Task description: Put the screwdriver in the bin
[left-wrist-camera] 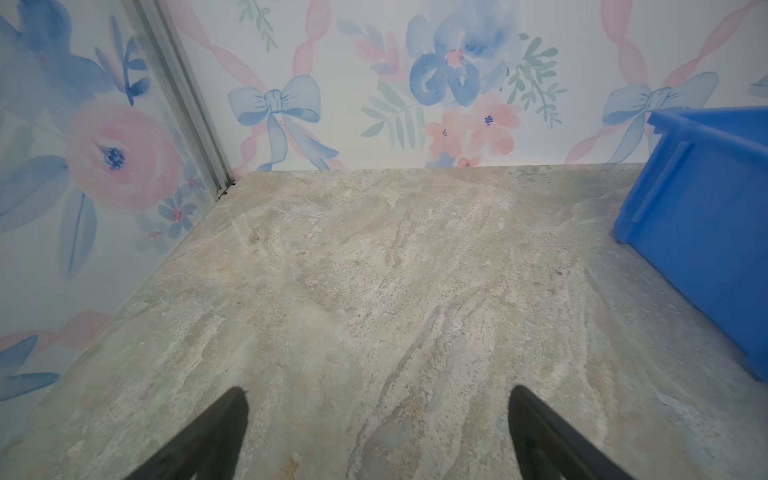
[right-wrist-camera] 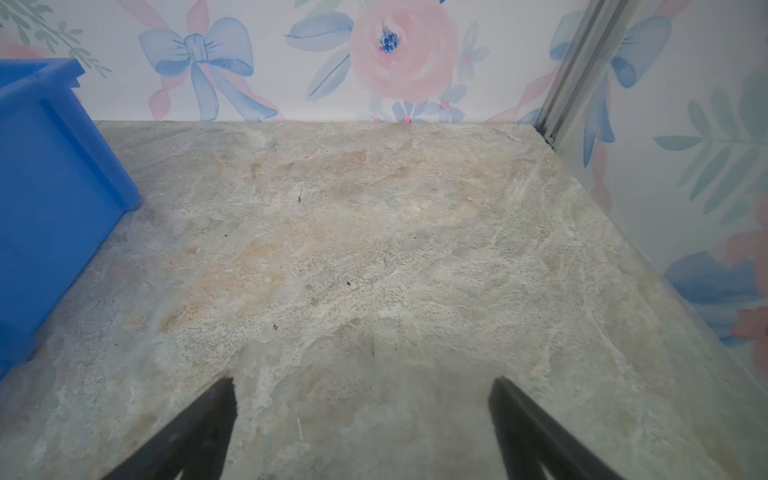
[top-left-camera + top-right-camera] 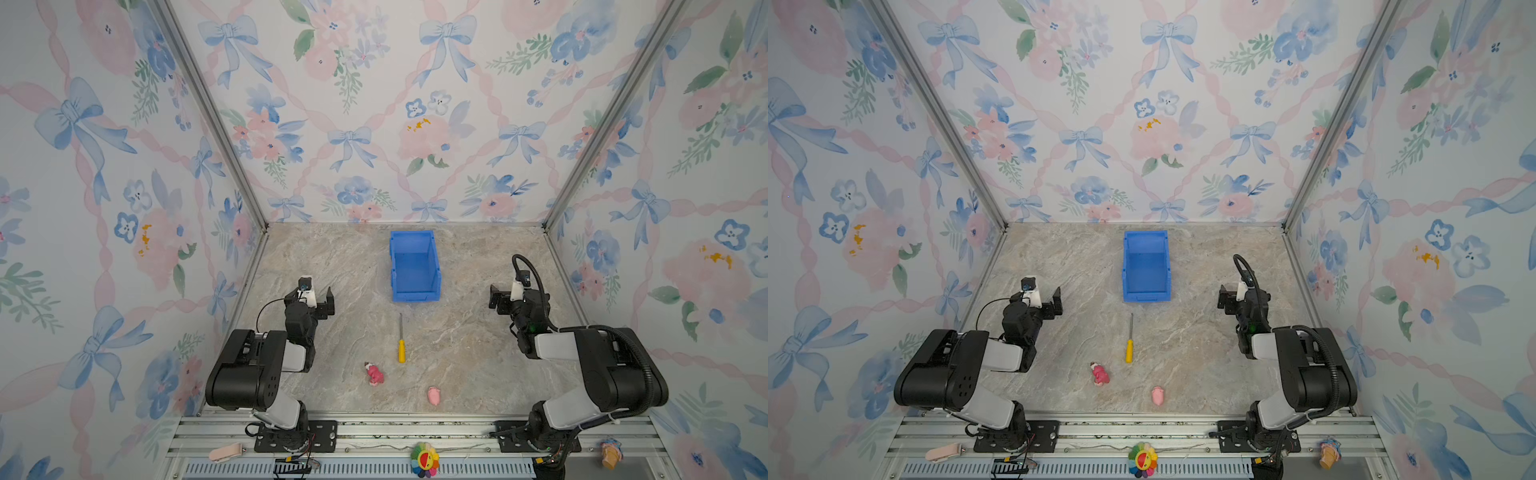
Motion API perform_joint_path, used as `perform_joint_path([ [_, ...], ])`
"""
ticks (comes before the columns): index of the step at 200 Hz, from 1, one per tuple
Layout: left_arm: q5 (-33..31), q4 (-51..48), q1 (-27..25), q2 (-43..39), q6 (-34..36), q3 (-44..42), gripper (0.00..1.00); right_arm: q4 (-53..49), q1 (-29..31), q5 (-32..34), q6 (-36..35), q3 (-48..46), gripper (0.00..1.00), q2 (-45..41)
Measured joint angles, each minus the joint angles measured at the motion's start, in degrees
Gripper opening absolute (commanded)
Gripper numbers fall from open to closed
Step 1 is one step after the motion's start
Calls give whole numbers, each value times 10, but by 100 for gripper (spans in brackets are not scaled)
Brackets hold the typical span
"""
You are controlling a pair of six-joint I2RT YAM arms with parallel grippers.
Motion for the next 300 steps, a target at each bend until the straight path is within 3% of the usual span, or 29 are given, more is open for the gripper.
perform_joint_path([
  [233,0,0,0,0,0,0,98,0,0,-1,0,0,97,0],
  [300,2,-2,0,-28,0,-9,98,-27,6,26,0,3,97,-22],
])
